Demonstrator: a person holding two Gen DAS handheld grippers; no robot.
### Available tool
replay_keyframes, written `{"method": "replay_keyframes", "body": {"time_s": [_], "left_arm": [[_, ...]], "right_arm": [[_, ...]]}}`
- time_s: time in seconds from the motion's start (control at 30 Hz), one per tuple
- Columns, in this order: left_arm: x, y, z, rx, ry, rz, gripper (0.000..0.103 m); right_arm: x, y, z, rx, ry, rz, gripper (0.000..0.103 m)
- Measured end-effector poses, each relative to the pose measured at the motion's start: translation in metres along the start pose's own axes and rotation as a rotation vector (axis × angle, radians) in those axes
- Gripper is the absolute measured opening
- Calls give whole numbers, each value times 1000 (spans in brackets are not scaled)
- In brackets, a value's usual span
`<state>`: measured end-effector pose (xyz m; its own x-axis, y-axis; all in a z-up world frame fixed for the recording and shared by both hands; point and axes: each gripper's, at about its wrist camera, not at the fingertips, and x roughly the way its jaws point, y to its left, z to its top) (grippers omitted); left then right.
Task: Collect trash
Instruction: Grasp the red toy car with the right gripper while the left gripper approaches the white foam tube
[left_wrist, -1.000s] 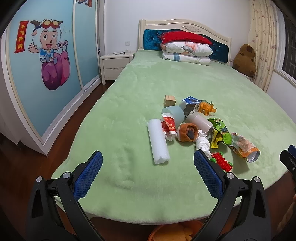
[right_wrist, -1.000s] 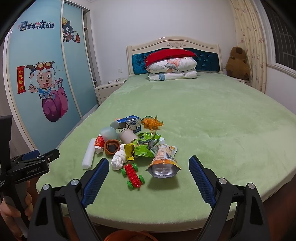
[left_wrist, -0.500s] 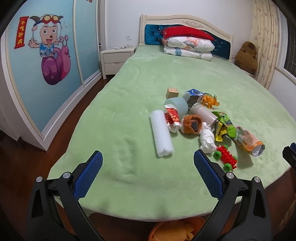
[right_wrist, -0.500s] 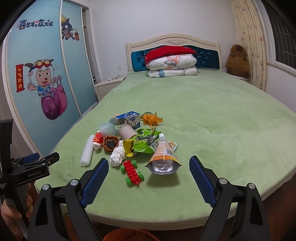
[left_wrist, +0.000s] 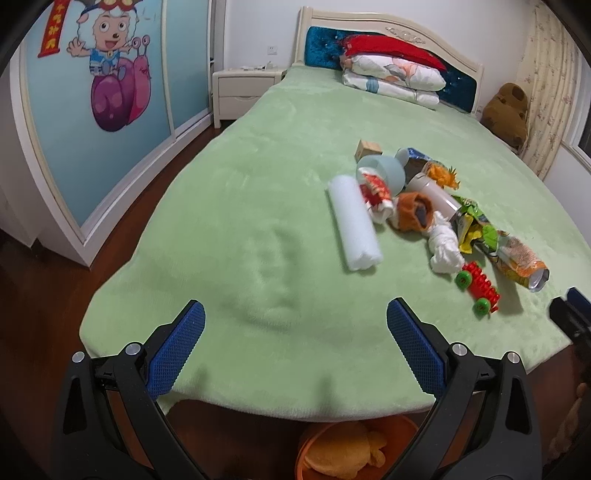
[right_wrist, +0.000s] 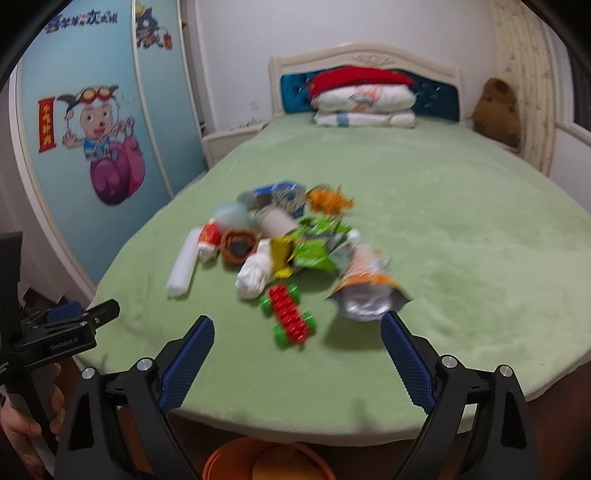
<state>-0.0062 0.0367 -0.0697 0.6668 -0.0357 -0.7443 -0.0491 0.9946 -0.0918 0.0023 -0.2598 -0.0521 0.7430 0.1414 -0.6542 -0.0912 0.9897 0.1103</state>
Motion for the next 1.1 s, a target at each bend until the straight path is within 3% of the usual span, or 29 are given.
{"method": "replay_keyframes", "body": {"time_s": [0.43,0.63,0.73,0.87,1.1], "left_arm": [[0,18,-15,-17,25,0,96],[1,24,-16,-36,30,-2,96],[2,25,-17,-45,36,-5,96],[2,25,-18,-47,35,3,96],[3,23,-18,-54,37,-21,96]], "right_arm": [[105,8,1,-43,191,-30,90],[135,9,4,-65,247,-63,89],[135,13,5,-87,242,-69,75],[128,12,4,-75,226,-61,44],[104,-3,-1,9,199,-3,37]]}}
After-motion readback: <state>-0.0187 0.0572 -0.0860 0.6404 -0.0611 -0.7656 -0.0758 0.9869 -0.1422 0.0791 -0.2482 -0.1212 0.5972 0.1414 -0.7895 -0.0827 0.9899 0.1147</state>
